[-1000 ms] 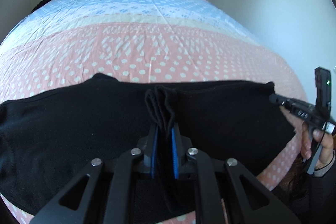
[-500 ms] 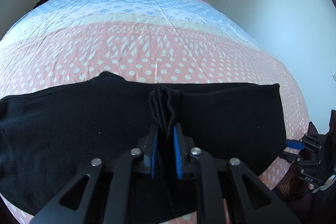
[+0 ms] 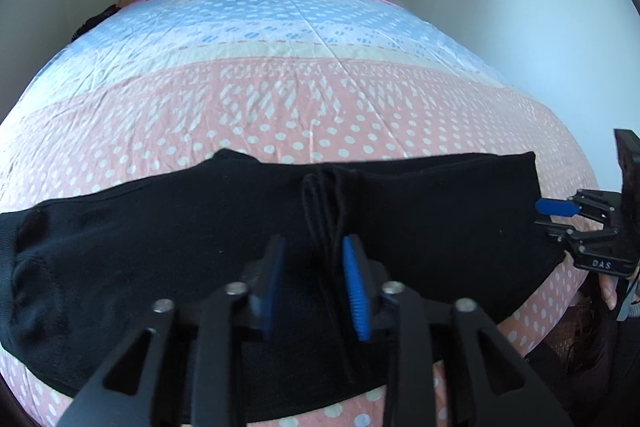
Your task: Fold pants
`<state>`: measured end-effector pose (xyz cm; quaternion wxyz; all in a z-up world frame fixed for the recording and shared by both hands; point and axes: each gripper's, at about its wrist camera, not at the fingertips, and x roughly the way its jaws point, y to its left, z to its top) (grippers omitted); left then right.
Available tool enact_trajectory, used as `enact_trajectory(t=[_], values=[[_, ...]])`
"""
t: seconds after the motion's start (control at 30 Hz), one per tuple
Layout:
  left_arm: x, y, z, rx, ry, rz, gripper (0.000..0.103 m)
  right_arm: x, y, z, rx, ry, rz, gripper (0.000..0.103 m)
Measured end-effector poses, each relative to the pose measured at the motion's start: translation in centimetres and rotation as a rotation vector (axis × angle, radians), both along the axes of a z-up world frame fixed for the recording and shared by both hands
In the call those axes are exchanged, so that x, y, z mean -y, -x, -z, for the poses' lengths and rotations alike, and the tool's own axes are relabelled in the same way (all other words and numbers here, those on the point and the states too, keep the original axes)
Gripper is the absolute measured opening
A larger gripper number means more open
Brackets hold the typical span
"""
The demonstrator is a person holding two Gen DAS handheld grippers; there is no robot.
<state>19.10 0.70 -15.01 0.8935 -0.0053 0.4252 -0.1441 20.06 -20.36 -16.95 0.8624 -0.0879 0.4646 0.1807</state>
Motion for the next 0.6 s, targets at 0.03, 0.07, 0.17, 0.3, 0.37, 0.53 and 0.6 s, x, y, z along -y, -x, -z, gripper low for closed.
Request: enact_trajectory(t=[0.03,0.07,0.17,0.3,0.37,0.53,0.6], values=[[-0.2,0.0,-0.1,0.007,-0.007,-0.007,0.045,0.3,0.7,0.1,-0.014,0.01,-0.013,0.042],[-0.4,0.0,-0.1,0.011,-0.019,-0.007,0.045,0.6,1.5,0.1,-0.027,0.029,-0.03,0.042],[-0.6,-0.1,0.3,0.0,-0.017,-0.002,0.045,1.8,3.2,0.2,-0.072,0.085,-0.024,0.045],[-0.2,-0.1,0.7,-0.005,-0.011,0.001,0.045,2.6,4.1,-2.1,0.007,0.027,0.026,0.045],[0.2,0.0,0.8,-0.003,-0.016,0.005,0.045,2.5,4.0,-3.5,0.065,-0.042,0.031,0.045],[0.2,0.3,0.3,0.003,-0.025,0.008,0.045,0.7,2.1,-2.7,0.037,-0.165,-0.013,0.045],[-0.3,0.5,-0.2,0.014,-0.033,0.002,0.045,-0.5,1.8,0.2,-0.087,-0.073,-0.057,0.046]])
